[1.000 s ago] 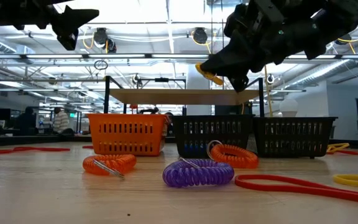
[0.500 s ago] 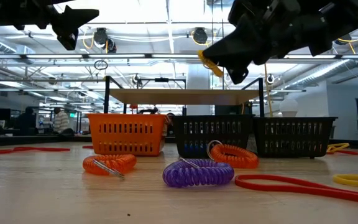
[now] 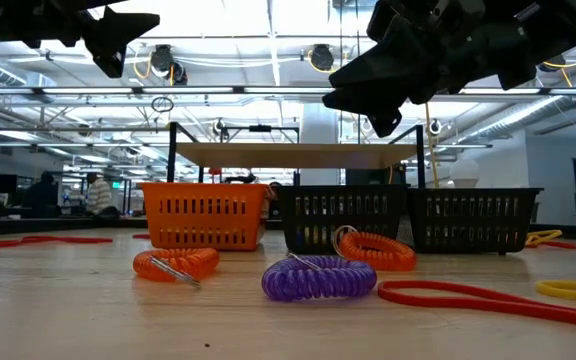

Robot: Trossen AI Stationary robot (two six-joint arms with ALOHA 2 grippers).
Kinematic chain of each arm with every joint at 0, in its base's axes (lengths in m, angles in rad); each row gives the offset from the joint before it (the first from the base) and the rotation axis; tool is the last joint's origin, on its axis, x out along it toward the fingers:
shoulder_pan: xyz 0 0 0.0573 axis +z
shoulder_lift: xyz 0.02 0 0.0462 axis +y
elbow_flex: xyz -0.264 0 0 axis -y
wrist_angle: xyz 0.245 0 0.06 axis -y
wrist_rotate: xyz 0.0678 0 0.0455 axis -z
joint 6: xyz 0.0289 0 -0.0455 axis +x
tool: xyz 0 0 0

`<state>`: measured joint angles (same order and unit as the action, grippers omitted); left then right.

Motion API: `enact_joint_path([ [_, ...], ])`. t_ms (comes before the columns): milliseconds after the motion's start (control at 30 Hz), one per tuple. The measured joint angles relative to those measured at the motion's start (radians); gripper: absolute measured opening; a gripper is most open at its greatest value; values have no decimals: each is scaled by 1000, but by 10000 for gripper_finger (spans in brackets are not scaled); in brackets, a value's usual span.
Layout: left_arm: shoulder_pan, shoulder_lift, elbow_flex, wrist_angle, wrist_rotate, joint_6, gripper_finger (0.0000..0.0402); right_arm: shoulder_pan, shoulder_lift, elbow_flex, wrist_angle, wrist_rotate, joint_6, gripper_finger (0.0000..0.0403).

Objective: Pick & Place Office Desk Supplies
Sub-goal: Put the orange spring keychain into the left black bin

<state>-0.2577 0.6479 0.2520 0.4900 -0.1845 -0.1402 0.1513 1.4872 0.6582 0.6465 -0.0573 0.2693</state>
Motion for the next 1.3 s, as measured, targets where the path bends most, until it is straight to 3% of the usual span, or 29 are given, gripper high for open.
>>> enact_joint_path([
  [233,-5,48,0,4,146,-27,189,61,0,0,36,-33,-92,149],
  [367,-30,135,0,51,150,-27,189,117,0,0,46,-49,-98,143],
  [667,-149,353,100,84,36,-15,189,234,0,0,45,-18,-66,139],
  [833,-263,452,251,-79,-95,5,189,269,0,0,24,25,-55,139],
  [1000,-377,548,388,-312,-260,-108,188,309,0,0,-40,108,1,139],
  [1300,-438,768,561,-470,-232,-405,188,331,0,0,-68,167,45,139],
])
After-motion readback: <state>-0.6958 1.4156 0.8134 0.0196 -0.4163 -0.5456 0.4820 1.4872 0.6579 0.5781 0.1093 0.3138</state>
